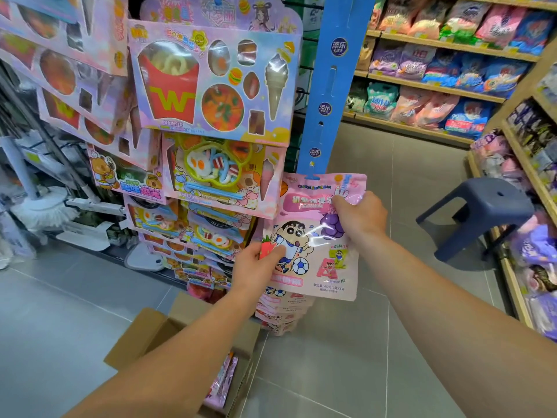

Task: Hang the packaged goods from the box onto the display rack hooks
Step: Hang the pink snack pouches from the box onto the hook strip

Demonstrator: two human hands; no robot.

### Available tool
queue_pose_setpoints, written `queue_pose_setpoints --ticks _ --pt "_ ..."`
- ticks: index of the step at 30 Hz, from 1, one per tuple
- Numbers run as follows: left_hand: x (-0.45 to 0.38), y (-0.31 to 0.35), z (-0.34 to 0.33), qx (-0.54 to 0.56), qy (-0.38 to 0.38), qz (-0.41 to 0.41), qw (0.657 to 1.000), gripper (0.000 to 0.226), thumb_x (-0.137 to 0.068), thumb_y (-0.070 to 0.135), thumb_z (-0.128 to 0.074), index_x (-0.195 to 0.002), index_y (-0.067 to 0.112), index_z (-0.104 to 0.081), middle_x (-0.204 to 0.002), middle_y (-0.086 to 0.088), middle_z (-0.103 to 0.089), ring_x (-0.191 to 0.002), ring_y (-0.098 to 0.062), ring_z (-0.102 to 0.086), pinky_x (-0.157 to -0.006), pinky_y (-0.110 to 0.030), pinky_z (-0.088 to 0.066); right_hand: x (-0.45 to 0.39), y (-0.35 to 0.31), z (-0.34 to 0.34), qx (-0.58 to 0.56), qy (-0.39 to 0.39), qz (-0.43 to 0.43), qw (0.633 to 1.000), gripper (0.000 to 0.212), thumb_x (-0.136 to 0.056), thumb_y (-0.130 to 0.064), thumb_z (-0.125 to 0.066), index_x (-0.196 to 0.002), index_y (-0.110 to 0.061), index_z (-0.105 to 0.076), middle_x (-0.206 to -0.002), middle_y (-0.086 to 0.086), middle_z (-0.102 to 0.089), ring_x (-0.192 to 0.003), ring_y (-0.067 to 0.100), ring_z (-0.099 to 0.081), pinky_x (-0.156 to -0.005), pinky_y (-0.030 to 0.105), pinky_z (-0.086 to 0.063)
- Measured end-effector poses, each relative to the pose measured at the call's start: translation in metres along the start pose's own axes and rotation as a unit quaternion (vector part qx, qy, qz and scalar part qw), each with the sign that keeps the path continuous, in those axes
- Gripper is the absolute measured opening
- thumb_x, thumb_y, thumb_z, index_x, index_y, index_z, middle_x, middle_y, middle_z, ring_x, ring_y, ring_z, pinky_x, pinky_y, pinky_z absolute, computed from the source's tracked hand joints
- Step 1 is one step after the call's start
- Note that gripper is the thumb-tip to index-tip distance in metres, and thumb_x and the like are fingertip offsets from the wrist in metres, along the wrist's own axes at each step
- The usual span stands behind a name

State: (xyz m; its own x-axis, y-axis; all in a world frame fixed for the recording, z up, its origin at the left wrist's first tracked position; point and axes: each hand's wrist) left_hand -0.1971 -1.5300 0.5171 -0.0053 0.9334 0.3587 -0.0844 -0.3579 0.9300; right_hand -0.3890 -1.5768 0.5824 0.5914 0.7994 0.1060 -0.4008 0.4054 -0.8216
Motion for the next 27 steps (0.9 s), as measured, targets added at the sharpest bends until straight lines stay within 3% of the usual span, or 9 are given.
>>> queue_pose_setpoints --ticks 6,10,13,18,21,24,27 --pt "-0.005 -0.008 0.008 -0.039 -0.001 0.013 0.999 0.014 -0.084 0.033 -0.07 -0.089 0.019 -0.071 -0.085 0.003 -0.076 -0.085 -0.017 -0.072 -0.084 -0.047 -0.057 0.004 0.01 -0.006 -0.001 -0.027 -0.015 1.0 0.032 -0.086 -0.039 -0.063 -0.109 -0.018 -0.064 -0.103 0.0 -0.068 -0.086 0.02 -0.06 -0.057 0.025 -0.039" --pt "-0.013 -0.006 0.014 -0.068 0.06 0.02 0.996 0.03 -0.079 0.038 -0.073 -0.093 0.013 -0.064 -0.091 -0.007 -0.07 -0.087 -0.025 -0.067 -0.086 -0.046 -0.054 0.011 0.023 -0.01 -0.002 -0.054 -0.03 0.998 0.039 -0.084 -0.047 -0.062 -0.11 -0.018 -0.065 -0.106 0.0 -0.068 -0.094 0.022 -0.062 -0.072 0.029 -0.044" --pt "-0.015 -0.003 0.017 -0.086 0.084 0.013 0.993 0.044 -0.083 0.031 -0.074 -0.118 0.012 -0.057 -0.102 0.001 -0.063 -0.095 -0.02 -0.059 -0.092 -0.038 -0.049 0.018 0.027 -0.012 -0.014 -0.079 -0.04 0.996 0.054 -0.07 -0.058 -0.055 -0.107 -0.02 -0.065 -0.105 -0.001 -0.07 -0.097 0.023 -0.065 -0.087 0.037 -0.054" --pt "-0.011 -0.004 0.021 -0.096 0.064 0.011 0.993 0.037 -0.088 0.026 -0.069 -0.121 0.015 -0.059 -0.105 0.005 -0.062 -0.104 -0.02 -0.058 -0.088 -0.033 -0.045 0.02 0.03 -0.014 0.006 -0.098 -0.043 0.994 0.077 -0.06 -0.066 -0.047 -0.118 -0.017 -0.057 -0.11 -0.001 -0.068 -0.096 0.023 -0.066 -0.084 0.037 -0.055" --pt "-0.006 -0.002 0.022 -0.11 0.058 -0.003 0.992 0.044 -0.091 0.027 -0.066 -0.132 0.014 -0.054 -0.109 0.006 -0.055 -0.104 -0.014 -0.05 -0.087 -0.028 -0.037 0.031 0.034 -0.014 0.03 -0.126 -0.051 0.99 0.063 -0.069 -0.057 -0.057 -0.117 -0.017 -0.055 -0.11 -0.004 -0.066 -0.098 0.022 -0.063 -0.079 0.033 -0.05" --pt "-0.001 -0.001 0.027 -0.126 0.05 -0.016 0.991 0.05 -0.092 0.028 -0.064 -0.138 0.014 -0.05 -0.131 0.002 -0.056 -0.118 -0.019 -0.051 -0.089 -0.028 -0.035 0.045 0.042 -0.014 0.063 -0.147 -0.052 0.986 0.062 -0.064 -0.053 -0.057 -0.115 -0.018 -0.056 -0.107 -0.005 -0.066 -0.102 0.023 -0.063 -0.085 0.036 -0.052" --pt "0.004 -0.004 0.032 -0.139 0.044 -0.021 0.989 0.052 -0.093 0.03 -0.063 -0.141 0.016 -0.048 -0.139 -0.001 -0.054 -0.126 -0.023 -0.05 -0.089 -0.029 -0.036 0.068 0.045 -0.014 0.071 -0.16 -0.064 0.982 0.051 -0.082 -0.039 -0.065 -0.121 -0.012 -0.047 -0.107 -0.001 -0.056 -0.103 0.024 -0.056 -0.082 0.031 -0.045"
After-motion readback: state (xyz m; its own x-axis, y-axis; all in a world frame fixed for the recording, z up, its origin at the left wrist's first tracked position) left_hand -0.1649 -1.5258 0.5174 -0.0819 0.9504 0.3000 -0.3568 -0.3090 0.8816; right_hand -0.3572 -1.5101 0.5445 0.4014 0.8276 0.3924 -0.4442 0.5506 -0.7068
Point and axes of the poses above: each hand's wrist, its own x-axis away from the middle knuckle, its own z-axis out of the back of the hand, y = z × x
